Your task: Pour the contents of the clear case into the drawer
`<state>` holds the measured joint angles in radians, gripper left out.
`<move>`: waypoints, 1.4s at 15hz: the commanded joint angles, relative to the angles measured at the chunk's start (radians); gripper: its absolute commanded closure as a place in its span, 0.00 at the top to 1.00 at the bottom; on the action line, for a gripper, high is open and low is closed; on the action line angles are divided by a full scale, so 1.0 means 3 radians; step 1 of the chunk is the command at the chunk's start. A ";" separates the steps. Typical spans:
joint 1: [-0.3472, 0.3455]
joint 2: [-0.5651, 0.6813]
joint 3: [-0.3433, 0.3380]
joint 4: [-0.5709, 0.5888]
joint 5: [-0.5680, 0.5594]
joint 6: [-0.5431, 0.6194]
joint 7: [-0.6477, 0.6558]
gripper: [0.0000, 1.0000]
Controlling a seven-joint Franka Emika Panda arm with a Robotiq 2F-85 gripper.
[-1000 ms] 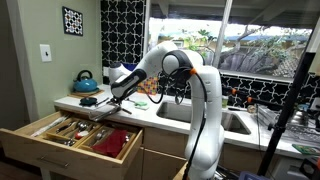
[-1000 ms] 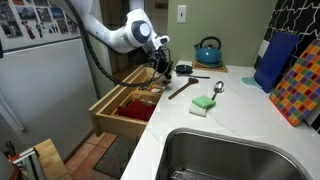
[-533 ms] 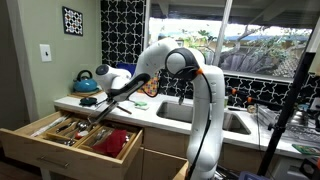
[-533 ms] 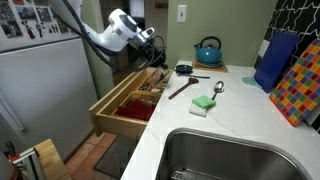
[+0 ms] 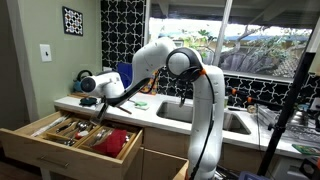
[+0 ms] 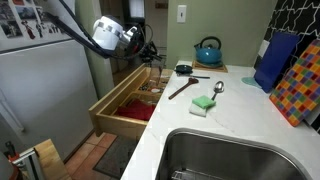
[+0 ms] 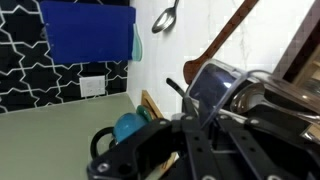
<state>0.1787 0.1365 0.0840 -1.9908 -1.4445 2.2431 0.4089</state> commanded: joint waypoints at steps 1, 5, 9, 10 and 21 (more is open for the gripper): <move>0.0067 0.0080 0.0112 -0.0026 -0.0669 -0.0301 0.0131 0.07; 0.0103 0.0232 0.0191 -0.0057 -0.1441 -0.0660 0.0242 0.07; 0.0092 0.0363 0.0249 -0.0111 -0.1780 -0.0936 0.0231 0.07; 0.0087 0.0391 0.0263 -0.0119 -0.1811 -0.0974 0.0237 0.07; 0.0001 0.0087 0.0329 -0.0091 -0.1563 -0.0871 0.0225 0.07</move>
<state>0.2007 0.2389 0.1707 -1.9999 -1.9597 1.9610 0.4708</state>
